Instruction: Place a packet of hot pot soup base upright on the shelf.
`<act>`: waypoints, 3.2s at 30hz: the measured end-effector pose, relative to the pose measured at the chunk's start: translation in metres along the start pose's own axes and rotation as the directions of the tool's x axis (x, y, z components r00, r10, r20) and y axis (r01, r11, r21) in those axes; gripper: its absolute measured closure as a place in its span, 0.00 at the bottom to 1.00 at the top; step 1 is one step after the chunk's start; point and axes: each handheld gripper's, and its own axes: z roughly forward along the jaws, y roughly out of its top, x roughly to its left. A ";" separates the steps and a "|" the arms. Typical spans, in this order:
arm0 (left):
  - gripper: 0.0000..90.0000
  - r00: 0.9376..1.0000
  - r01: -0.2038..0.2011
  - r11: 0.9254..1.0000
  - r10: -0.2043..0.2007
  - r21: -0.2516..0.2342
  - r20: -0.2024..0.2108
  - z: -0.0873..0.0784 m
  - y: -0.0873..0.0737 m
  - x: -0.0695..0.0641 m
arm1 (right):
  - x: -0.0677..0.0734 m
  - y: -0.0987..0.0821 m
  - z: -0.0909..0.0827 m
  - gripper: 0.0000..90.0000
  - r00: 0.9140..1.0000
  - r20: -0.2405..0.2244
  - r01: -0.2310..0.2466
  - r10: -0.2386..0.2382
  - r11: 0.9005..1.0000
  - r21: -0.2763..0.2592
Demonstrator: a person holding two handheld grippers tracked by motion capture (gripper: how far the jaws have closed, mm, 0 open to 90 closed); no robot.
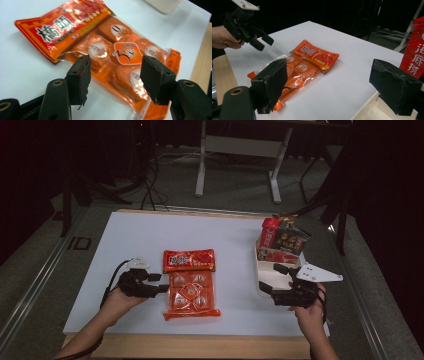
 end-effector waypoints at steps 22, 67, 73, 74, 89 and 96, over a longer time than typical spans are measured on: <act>0.42 0.993 0.069 0.998 -0.070 -0.008 -0.090 0.033 0.009 0.047 | 0.002 -0.004 0.005 0.19 0.998 0.015 0.067 -0.067 0.998 -0.013; 0.75 0.990 0.136 0.988 -0.133 0.077 -0.052 0.085 0.023 0.082 | 0.004 -0.007 0.011 0.18 0.997 -0.018 0.074 -0.074 0.997 0.014; 0.84 0.990 0.131 0.988 -0.126 0.079 -0.069 0.090 0.026 0.077 | 0.004 -0.008 0.011 0.18 0.997 -0.020 0.074 -0.074 0.997 0.016; 0.90 0.990 0.132 0.988 -0.127 0.082 -0.062 0.091 0.027 0.076 | 0.003 -0.008 0.011 0.18 0.997 -0.020 0.074 -0.073 0.997 0.015; 0.99 0.992 0.070 0.997 -0.065 0.042 -0.112 0.084 0.032 0.063 | 0.004 -0.007 0.012 0.19 0.998 -0.046 0.051 -0.050 0.999 0.006; 0.99 0.993 0.069 0.998 -0.069 -0.005 -0.100 0.071 0.037 0.057 | 0.006 -0.003 0.009 0.16 0.996 -0.031 0.084 -0.084 0.996 -0.015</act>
